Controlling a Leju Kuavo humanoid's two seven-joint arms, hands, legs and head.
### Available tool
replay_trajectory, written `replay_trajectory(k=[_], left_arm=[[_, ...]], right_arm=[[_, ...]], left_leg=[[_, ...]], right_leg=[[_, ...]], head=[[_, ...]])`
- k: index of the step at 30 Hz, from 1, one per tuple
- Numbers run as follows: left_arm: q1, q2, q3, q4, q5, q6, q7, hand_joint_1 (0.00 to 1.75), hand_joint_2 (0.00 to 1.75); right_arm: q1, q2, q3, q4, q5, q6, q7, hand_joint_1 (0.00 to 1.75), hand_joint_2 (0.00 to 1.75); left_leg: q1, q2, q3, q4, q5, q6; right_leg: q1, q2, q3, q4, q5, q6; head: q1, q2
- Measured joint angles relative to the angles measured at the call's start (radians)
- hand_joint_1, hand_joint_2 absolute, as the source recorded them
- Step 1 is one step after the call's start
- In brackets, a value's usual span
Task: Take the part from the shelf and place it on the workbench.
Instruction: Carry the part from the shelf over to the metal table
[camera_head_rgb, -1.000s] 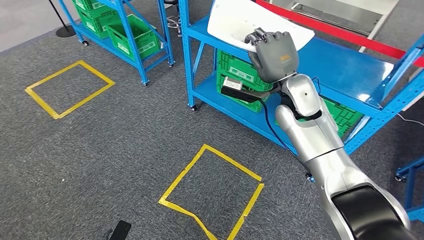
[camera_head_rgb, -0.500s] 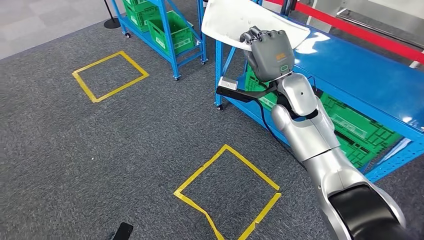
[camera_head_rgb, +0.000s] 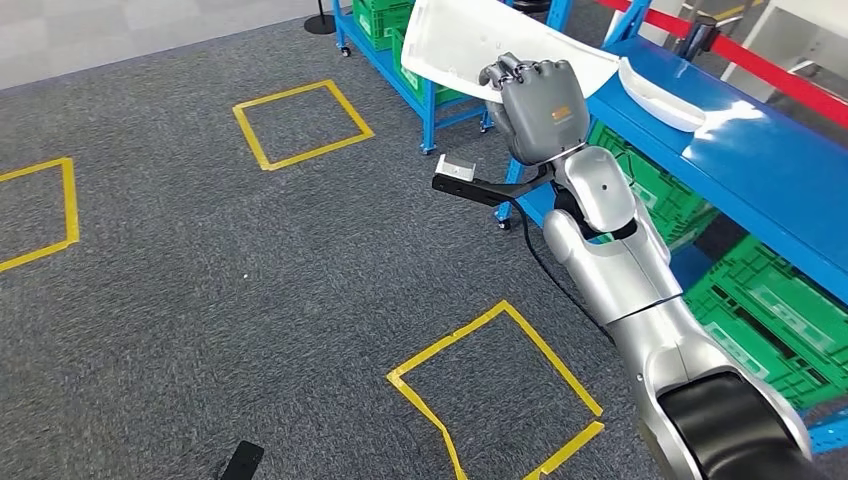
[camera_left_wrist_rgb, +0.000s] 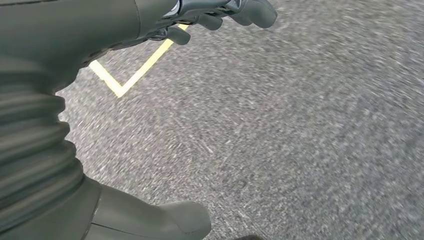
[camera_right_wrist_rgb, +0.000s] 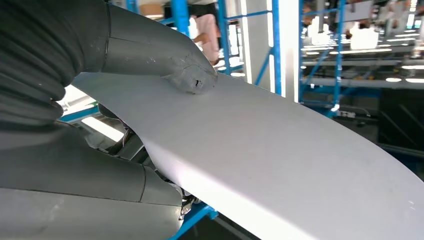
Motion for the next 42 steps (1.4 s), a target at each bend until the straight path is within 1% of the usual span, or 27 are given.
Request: replay_trajectory(k=[2,4,6,7,8,9,11,12,13,14,15,17,19,22,24,26,28,29,30,31,33,35,37,38,39,41,42], left_arm=[[0.0,-0.002,0.0,0.0,0.0,0.0,-0.001,0.0,1.75],[0.0,-0.004,0.0,0.0,0.0,0.0,-0.002,0.0,1.75],[0.003,-0.005,0.0,0.0,0.0,0.0,-0.002,0.0,1.75],[0.006,-0.004,0.0,0.001,0.0,0.0,-0.002,0.0,1.75],[0.008,-0.004,0.0,0.001,0.0,0.0,-0.002,0.0,1.75],[0.008,-0.004,0.0,0.001,0.0,0.0,-0.002,0.0,1.75],[0.005,-0.004,0.0,0.001,0.001,0.0,-0.002,0.0,1.75],[0.004,-0.004,0.0,0.001,0.001,0.0,-0.002,0.0,1.75],[0.005,-0.004,0.0,0.001,0.002,0.0,-0.002,0.0,1.75],[0.006,-0.004,0.0,0.001,0.002,0.0,-0.001,0.0,1.75],[0.007,-0.004,0.0,0.001,0.003,0.0,-0.001,0.0,1.75],[0.006,-0.004,0.0,0.001,0.004,0.0,-0.001,0.0,1.75],[0.006,-0.006,0.0,0.001,0.004,0.001,0.0,0.0,1.75],[0.007,-0.005,0.0,0.001,0.004,0.002,0.006,0.0,1.75],[0.006,-0.003,0.0,0.001,0.004,0.004,0.009,0.0,1.75],[0.003,-0.003,0.0,0.0,0.004,0.005,0.01,0.0,1.75],[0.002,-0.003,0.0,0.0,0.004,0.006,0.01,0.0,1.75],[0.003,-0.003,0.0,0.0,0.004,0.006,0.01,0.0,1.75],[0.004,-0.004,0.0,0.0,0.004,0.006,0.011,0.0,1.75],[0.004,-0.004,0.0,0.001,0.003,0.006,0.012,0.0,1.75],[0.002,-0.006,0.0,0.001,0.002,0.005,0.014,0.0,1.75],[0.001,-0.008,0.0,0.001,0.001,0.003,0.016,0.0,1.75],[0.005,-0.008,0.0,0.001,0.0,0.002,0.016,0.0,1.75],[0.007,-0.008,0.0,0.001,0.0,0.002,0.017,0.0,1.75],[0.007,-0.008,0.0,0.001,0.0,0.002,0.018,0.0,1.75],[0.004,-0.008,0.0,0.001,0.0,0.002,0.018,0.0,1.75],[0.003,-0.008,0.0,0.001,0.0,0.002,0.019,0.0,1.75]], right_arm=[[-0.006,0.001,0.0,0.0,0.0,0.0,0.0,1.75,1.75],[-0.011,0.002,0.0,0.0,0.001,0.001,0.0,1.75,1.75],[-0.014,0.007,0.0,0.0,0.001,0.002,0.0,1.75,1.75],[-0.015,0.01,0.0,-0.001,0.001,0.002,0.0,1.75,1.75],[-0.016,0.014,0.0,-0.001,0.001,0.001,0.0,1.75,1.75],[-0.018,0.017,0.0,-0.001,0.001,0.001,0.0,1.75,1.75],[-0.019,0.02,0.0,-0.002,0.002,0.002,0.0,1.75,1.75],[-0.019,0.02,0.0,-0.001,0.003,0.003,0.0,1.75,1.75],[-0.018,0.02,0.001,-0.001,0.004,0.005,-0.001,1.75,1.75],[-0.018,0.02,0.001,-0.001,0.004,0.008,-0.001,1.75,1.75],[-0.018,0.02,0.002,-0.001,0.005,0.01,-0.002,1.75,1.75],[-0.019,0.021,0.002,-0.002,0.006,0.012,-0.002,1.75,1.75],[-0.02,0.021,0.002,-0.002,0.007,0.013,-0.001,1.75,1.75],[-0.017,0.024,0.003,-0.007,0.009,0.013,0.0,1.75,1.75],[-0.016,0.024,0.002,-0.011,0.01,0.014,0.0,1.75,1.75],[-0.012,0.02,0.001,-0.013,0.012,0.015,0.0,1.75,1.75],[-0.002,0.015,0.001,-0.014,0.014,0.016,0.001,1.75,1.75],[0.003,0.013,0.001,-0.014,0.014,0.016,0.001,1.75,1.75],[0.007,0.012,0.001,-0.014,0.016,0.016,0.002,1.75,1.75],[0.008,0.012,0.0,-0.015,0.016,0.015,0.003,1.75,1.75],[0.007,0.01,-0.001,-0.017,0.017,0.014,0.004,1.75,1.75],[0.008,0.008,-0.001,-0.019,0.018,0.014,0.004,1.75,1.75],[0.008,0.007,-0.001,-0.02,0.018,0.014,0.004,1.75,1.75],[0.008,0.009,-0.001,-0.022,0.018,0.014,0.004,1.75,1.75],[0.007,0.01,-0.001,-0.023,0.019,0.013,0.004,1.75,1.75],[0.007,0.011,-0.001,-0.025,0.019,0.013,0.004,1.75,1.75],[0.008,0.011,-0.001,-0.025,0.019,0.013,0.004,1.75,1.75]], left_leg=[[0.0,-0.028,-0.003,0.003,0.001,-0.003],[0.003,-0.052,-0.01,0.003,0.006,-0.013],[0.007,-0.077,-0.015,-0.004,0.014,-0.029],[0.007,-0.076,-0.018,-0.004,0.015,-0.034],[0.004,-0.058,-0.025,0.006,0.007,-0.038],[0.002,-0.028,-0.041,0.037,-0.013,-0.042],[0.002,0.04,-0.096,0.155,-0.073,-0.048],[0.005,0.055,-0.125,0.218,-0.098,-0.053],[0.008,0.062,-0.142,0.257,-0.108,-0.058],[0.011,0.066,-0.142,0.262,-0.102,-0.062],[0.015,0.073,-0.12,0.226,-0.079,-0.066],[0.015,0.111,-0.041,0.092,-0.029,-0.069],[0.011,0.134,0.006,0.009,-0.009,-0.057],[0.008,0.106,0.001,0.003,-0.007,-0.031],[0.011,0.084,0.0,-0.001,-0.002,-0.018],[0.012,0.063,-0.003,-0.003,0.001,-0.009],[0.011,0.036,-0.005,-0.003,0.002,-0.005],[0.01,0.021,-0.006,-0.002,0.003,-0.005],[0.009,0.005,-0.006,-0.002,0.004,-0.006],[0.009,-0.009,-0.006,-0.002,0.005,-0.007],[0.01,-0.035,-0.008,-0.001,0.009,-0.013],[0.013,-0.06,-0.015,-0.002,0.014,-0.024],[0.017,-0.081,-0.022,-0.008,0.019,-0.037],[0.015,-0.068,-0.026,-0.004,0.016,-0.041],[0.012,-0.04,-0.037,0.016,0.004,-0.044],[0.008,0.033,-0.086,0.118,-0.049,-0.048],[0.009,0.053,-0.119,0.188,-0.078,-0.052]], right_leg=[[0.001,0.041,0.064,-0.143,0.067,-0.012],[0.004,0.067,0.097,-0.218,0.088,-0.018],[0.006,0.051,0.101,-0.228,0.09,-0.022],[0.005,0.037,0.106,-0.235,0.095,-0.026],[0.003,0.025,0.112,-0.245,0.1,-0.032],[0.0,0.011,0.118,-0.254,0.106,-0.038],[0.001,-0.015,0.122,-0.261,0.109,-0.044],[0.002,-0.03,0.121,-0.261,0.109,-0.045],[0.002,-0.044,0.121,-0.26,0.107,-0.044],[0.002,-0.058,0.121,-0.258,0.106,-0.043],[0.001,-0.072,0.121,-0.256,0.103,-0.04],[0.002,-0.097,0.12,-0.246,0.094,-0.03],[0.006,-0.115,0.118,-0.235,0.085,-0.018],[0.004,-0.134,0.12,-0.232,0.08,-0.002],[-0.003,-0.091,0.104,-0.194,0.05,0.008],[-0.007,-0.029,0.049,-0.076,-0.012,0.013],[-0.006,-0.01,-0.014,0.048,-0.054,0.012],[-0.005,-0.007,-0.025,0.065,-0.049,0.008],[-0.003,-0.003,-0.017,0.041,-0.025,0.003],[-0.002,0.006,0.01,-0.019,0.012,-0.003],[-0.001,0.054,0.074,-0.162,0.072,-0.014],[0.002,0.079,0.103,-0.228,0.087,-0.017],[0.003,0.055,0.11,-0.236,0.089,-0.02],[0.001,0.042,0.116,-0.243,0.092,-0.024],[-0.001,0.028,0.122,-0.25,0.096,-0.029],[0.0,-0.001,0.129,-0.259,0.098,-0.037],[0.001,-0.016,0.13,-0.259,0.096,-0.039]], head=[[-0.001,0.0],[-0.001,0.0],[-0.001,0.0],[0.0,0.0],[-0.003,0.0],[-0.005,0.0],[-0.01,0.0],[-0.01,0.0],[-0.01,0.0],[-0.01,0.0],[-0.01,0.0],[-0.01,0.0],[-0.007,0.0],[-0.002,0.0],[-0.001,0.0],[0.001,0.0],[0.002,0.0],[0.002,0.0],[0.002,0.0],[0.003,0.0],[0.002,0.0],[0.003,0.0],[0.004,0.0],[0.004,0.0],[0.002,0.0],[-0.003,0.0],[-0.004,0.0]])
